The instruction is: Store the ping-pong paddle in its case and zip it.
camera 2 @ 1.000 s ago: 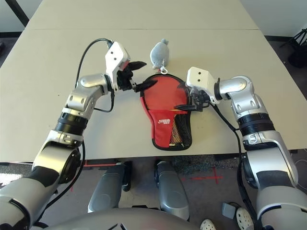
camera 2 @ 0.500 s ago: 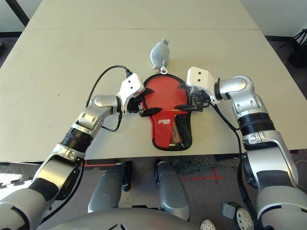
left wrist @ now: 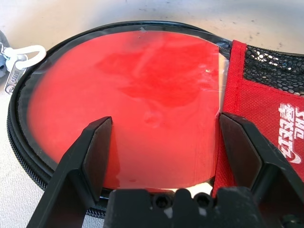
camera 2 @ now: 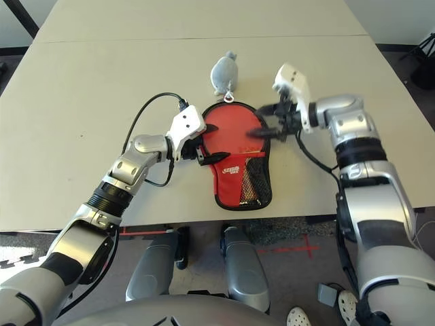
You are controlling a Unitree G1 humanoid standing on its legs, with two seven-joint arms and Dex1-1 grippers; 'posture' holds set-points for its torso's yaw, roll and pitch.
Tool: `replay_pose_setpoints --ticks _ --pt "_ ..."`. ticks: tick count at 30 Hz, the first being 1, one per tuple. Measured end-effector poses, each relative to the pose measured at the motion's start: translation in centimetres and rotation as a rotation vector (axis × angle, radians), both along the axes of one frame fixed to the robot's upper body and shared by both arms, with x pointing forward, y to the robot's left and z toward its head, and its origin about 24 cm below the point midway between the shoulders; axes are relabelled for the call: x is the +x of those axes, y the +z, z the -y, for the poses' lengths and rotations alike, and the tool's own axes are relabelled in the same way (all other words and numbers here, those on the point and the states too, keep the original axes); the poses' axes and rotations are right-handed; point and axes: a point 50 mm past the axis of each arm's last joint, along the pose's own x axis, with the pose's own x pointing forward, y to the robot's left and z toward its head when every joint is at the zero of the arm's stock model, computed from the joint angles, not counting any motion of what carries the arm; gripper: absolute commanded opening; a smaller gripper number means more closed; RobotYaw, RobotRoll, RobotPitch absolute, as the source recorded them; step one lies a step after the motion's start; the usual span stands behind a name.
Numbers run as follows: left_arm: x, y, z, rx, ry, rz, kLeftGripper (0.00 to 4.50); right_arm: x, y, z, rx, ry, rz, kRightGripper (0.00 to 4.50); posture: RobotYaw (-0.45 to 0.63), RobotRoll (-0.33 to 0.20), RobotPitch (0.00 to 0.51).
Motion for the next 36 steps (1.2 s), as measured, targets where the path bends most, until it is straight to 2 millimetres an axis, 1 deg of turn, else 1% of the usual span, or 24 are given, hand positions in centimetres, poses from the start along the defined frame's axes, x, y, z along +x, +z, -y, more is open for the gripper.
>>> replay_pose_setpoints --ticks 2,5,10,15,19,24,31,34,36 --pt "-0.1 0.0 0.1 -0.002 0.001 0.002 4.47 0.6 0.3 -0.5 0.051 -0.050 -0.003 4.50 0.01 0.000 0.226" --pt "-0.3 0.0 0.1 -0.002 0.001 0.002 4.47 1.5 -0.3 -1.6 0.116 -0.130 -0.029 4.50 0.02 0.000 0.229" --pt "-0.6 0.0 0.2 0.002 0.006 0.000 4.47 2.7 -0.4 -3.3 0.167 -0.256 -0.026 4.50 0.03 0.000 0.232" --pt "-1.3 0.0 0.3 0.002 0.002 -0.009 4.47 3.8 -0.7 -4.8 0.213 -0.419 -0.007 4.50 0.05 0.000 0.241" --pt "-1.8 -0.1 0.3 0.001 0.003 -0.015 4.47 4.1 -0.8 -5.7 0.248 -0.483 -0.007 4.50 0.08 0.000 0.252" --pt "-2.3 0.1 0.4 0.007 0.008 -0.018 4.47 4.5 -0.8 -7.4 0.285 -0.536 -0.007 4.50 0.11 0.000 0.262" --pt "-2.9 0.2 0.5 0.004 0.015 -0.019 4.47 4.6 -1.7 -8.9 0.283 -0.589 -0.028 4.50 0.15 0.000 0.274" --pt "-3.2 0.4 0.7 0.004 0.014 -0.018 4.50 4.7 -1.9 -9.3 0.274 -0.616 -0.026 3.89 0.16 0.000 0.277" --pt "-3.2 0.4 0.8 0.002 0.015 -0.017 4.50 4.7 -2.0 -9.3 0.267 -0.638 -0.020 3.18 0.16 0.000 0.278"
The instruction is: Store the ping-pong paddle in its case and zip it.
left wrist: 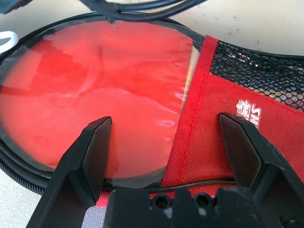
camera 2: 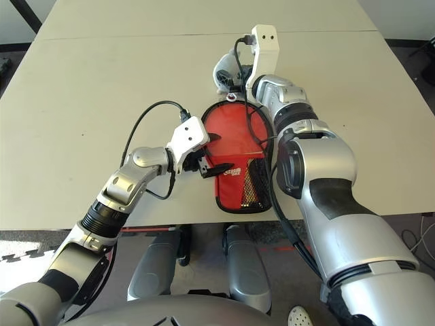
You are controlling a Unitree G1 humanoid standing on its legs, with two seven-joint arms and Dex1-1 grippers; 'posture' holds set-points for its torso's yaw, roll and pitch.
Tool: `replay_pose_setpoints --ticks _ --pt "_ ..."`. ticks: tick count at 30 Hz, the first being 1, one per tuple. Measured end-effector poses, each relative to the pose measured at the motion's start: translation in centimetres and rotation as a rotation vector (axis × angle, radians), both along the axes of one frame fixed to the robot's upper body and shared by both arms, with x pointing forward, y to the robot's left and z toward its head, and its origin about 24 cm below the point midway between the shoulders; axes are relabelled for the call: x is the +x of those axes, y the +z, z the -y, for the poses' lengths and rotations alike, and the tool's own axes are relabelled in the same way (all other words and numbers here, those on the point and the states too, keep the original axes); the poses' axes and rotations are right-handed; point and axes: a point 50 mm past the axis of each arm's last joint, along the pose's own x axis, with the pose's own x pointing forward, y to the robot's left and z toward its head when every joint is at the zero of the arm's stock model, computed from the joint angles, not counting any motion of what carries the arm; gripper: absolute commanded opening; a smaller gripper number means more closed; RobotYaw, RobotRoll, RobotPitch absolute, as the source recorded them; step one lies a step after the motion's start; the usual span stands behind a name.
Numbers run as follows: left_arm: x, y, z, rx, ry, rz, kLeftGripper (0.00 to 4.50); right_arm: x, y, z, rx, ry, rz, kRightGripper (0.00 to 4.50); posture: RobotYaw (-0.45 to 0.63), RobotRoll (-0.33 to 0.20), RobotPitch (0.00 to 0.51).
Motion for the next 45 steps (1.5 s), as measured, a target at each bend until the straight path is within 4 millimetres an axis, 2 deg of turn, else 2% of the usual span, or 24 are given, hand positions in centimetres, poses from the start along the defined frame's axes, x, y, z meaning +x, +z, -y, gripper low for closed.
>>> replay_pose_setpoints --ticks 7,9,10,21,27,38,45 --pt "-0.2 0.2 0.2 -0.003 -0.004 0.001 4.50 0.2 0.1 0.4 -0.006 -0.065 0.013 0.68 0.16 0.000 0.279" --pt "-0.3 0.2 0.2 -0.005 -0.007 0.000 4.50 0.2 0.2 0.7 -0.007 -0.086 0.016 0.15 0.16 0.000 0.279" --pt "-0.3 0.2 0.2 -0.006 -0.008 -0.001 4.50 0.2 0.3 0.9 -0.008 -0.095 0.019 0.02 0.16 0.000 0.279" --pt "-0.3 0.2 0.6 -0.011 -0.015 -0.002 4.50 0.0 1.4 6.1 -0.121 -0.139 0.057 0.02 0.11 0.000 0.273" --pt "-0.1 0.1 1.0 -0.018 -0.024 -0.010 4.50 -1.3 2.0 11.2 -0.281 -0.106 0.047 0.02 0.09 0.000 0.266" --pt "0.3 0.1 1.4 -0.011 -0.045 -0.009 4.50 -4.4 2.2 16.3 -0.453 0.153 -0.091 0.02 0.02 0.000 0.249" --pt "0.7 0.0 1.7 -0.011 -0.056 -0.012 4.50 -6.3 2.3 18.1 -0.475 0.320 -0.196 0.02 -0.02 0.000 0.240"
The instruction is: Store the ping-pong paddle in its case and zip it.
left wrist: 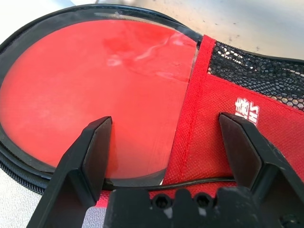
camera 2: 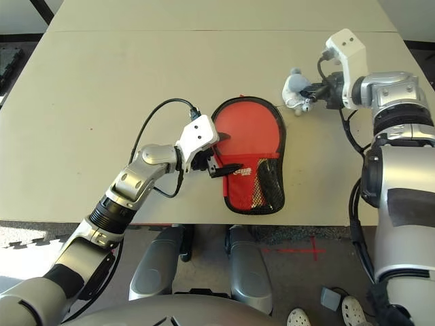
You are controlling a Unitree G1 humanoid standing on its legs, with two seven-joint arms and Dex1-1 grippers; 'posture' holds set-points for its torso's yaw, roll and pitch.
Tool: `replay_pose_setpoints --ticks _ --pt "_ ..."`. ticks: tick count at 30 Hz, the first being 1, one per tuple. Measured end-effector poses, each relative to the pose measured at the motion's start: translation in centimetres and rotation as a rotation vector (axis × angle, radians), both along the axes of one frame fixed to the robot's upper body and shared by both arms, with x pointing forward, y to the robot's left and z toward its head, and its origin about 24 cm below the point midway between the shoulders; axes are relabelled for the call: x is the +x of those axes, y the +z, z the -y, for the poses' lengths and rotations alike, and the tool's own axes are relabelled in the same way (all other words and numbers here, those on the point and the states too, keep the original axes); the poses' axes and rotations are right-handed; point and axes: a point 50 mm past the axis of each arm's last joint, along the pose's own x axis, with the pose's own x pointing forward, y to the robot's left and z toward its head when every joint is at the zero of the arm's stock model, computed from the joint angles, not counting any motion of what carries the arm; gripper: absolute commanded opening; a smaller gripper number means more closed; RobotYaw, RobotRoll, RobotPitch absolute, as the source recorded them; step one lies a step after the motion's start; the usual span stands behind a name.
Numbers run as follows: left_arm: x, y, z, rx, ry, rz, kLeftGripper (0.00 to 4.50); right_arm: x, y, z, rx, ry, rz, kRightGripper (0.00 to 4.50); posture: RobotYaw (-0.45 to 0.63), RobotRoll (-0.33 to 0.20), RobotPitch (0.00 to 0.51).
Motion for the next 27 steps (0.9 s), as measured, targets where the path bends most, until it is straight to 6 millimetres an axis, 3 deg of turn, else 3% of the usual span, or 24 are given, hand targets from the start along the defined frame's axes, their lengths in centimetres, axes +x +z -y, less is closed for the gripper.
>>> replay_pose_setpoints --ticks 9,13,27 --pt "0.4 -0.2 0.3 -0.002 0.002 -0.011 4.50 -2.3 0.5 1.1 -0.007 0.179 -0.147 0.02 -0.03 0.000 0.231" --pt "0.5 -0.2 0.5 -0.005 0.006 -0.012 4.50 -3.8 -0.1 1.1 -0.037 0.269 -0.229 0.02 -0.03 0.000 0.230" --pt "0.6 -0.3 0.6 -0.004 0.018 -0.016 4.50 -8.3 -1.4 -1.5 -0.026 0.523 -0.440 0.02 -0.02 0.000 0.235"
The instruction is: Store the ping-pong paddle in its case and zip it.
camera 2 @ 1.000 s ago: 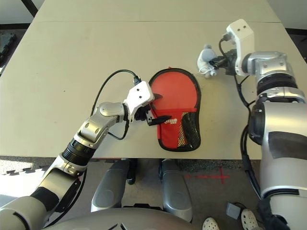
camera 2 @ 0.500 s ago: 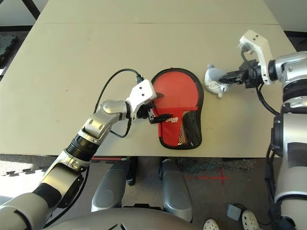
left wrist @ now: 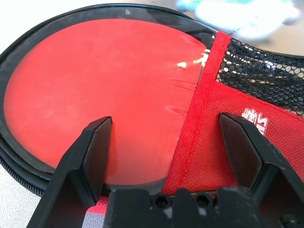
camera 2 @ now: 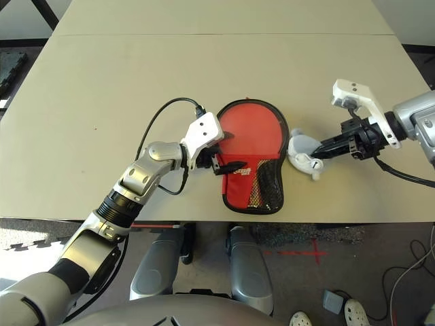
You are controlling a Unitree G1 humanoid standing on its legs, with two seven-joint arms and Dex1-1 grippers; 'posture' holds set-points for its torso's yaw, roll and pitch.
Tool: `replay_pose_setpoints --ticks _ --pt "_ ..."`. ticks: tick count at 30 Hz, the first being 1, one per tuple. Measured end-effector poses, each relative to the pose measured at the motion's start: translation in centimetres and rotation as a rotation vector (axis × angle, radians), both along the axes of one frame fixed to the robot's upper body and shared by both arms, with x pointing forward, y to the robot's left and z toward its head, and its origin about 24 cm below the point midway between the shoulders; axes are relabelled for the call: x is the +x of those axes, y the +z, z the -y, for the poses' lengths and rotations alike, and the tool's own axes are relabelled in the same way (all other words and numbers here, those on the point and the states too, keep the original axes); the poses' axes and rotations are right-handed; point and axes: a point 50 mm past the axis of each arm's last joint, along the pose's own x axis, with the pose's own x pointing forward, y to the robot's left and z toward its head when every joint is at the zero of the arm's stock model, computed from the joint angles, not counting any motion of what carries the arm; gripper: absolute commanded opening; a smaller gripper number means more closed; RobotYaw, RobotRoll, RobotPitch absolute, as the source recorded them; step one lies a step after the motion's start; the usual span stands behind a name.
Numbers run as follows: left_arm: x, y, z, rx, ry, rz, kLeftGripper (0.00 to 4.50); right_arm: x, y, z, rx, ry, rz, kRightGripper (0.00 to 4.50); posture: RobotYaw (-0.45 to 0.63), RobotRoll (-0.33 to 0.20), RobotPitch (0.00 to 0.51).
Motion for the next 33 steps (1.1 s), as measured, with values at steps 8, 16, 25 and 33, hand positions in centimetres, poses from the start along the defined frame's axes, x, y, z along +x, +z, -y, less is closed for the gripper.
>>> replay_pose_setpoints --ticks 8,16,25,33 --pt "0.2 -0.1 -0.1 0.004 0.015 -0.005 4.50 -2.2 -1.7 -1.4 0.000 0.115 -0.118 0.02 -0.03 0.000 0.234" --pt "0.5 -0.2 -0.2 0.003 0.037 -0.009 4.50 -3.5 -2.4 -2.3 0.008 0.175 -0.173 0.02 -0.03 0.000 0.231" --pt "0.7 0.2 -0.5 0.000 0.046 -0.003 4.50 -3.5 -2.4 -1.8 -0.004 0.154 -0.167 1.62 -0.04 0.000 0.230" --pt "0.6 3.1 -3.8 -0.100 0.075 -0.084 4.50 -2.1 0.7 1.5 0.006 -0.021 -0.065 4.48 -0.04 0.000 0.228"
